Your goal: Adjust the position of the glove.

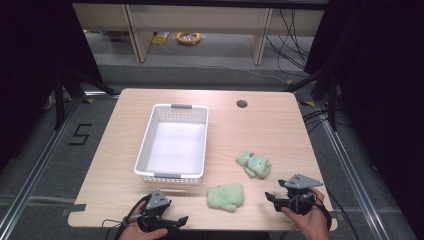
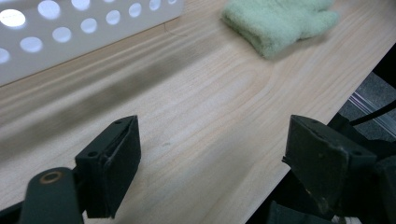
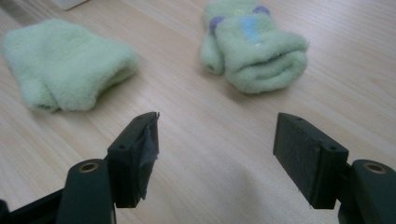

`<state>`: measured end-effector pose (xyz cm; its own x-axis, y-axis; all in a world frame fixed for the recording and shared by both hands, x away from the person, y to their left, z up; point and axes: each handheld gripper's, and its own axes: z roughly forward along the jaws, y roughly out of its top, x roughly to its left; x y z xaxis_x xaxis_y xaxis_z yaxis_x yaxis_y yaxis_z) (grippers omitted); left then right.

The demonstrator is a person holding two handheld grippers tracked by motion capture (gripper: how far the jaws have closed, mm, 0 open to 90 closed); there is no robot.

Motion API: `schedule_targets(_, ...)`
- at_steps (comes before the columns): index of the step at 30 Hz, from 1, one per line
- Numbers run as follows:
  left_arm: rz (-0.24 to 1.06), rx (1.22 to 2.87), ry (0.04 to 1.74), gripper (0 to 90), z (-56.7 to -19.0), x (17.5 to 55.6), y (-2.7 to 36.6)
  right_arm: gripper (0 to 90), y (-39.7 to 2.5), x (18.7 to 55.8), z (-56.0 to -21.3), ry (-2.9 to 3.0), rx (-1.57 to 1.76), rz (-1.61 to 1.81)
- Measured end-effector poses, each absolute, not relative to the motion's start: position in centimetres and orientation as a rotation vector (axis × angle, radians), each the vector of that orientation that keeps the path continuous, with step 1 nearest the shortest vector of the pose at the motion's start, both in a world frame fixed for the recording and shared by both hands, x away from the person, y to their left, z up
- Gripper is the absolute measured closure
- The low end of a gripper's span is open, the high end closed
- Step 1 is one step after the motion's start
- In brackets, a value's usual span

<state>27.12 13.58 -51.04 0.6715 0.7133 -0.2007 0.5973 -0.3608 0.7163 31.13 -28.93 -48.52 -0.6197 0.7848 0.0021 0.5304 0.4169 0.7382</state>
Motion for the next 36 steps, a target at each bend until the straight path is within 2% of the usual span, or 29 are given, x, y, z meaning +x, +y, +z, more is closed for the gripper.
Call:
schedule_targets(12,0.179,2.07,1.007,18.2,-51.0,27.1,13.2,37.5,-28.3,30.9,-48.3,2.351,1.08,1.129)
schedule_targets(23,0.142,2.063,1.003,18.9,-50.8,27.2,12.3,38.0,-27.5,30.7,-48.1,2.373,1.09,1.2)
schedule_targets(29,0.136,2.045,0.983,19.2,-50.7,27.4,11.0,38.8,-26.8,30.7,-47.7,2.391,1.051,1.212)
schedule_targets(36,0.147,2.075,0.94,20.3,-50.4,28.1,9.4,43.8,-25.9,31.2,-47.1,2.409,1.024,1.204)
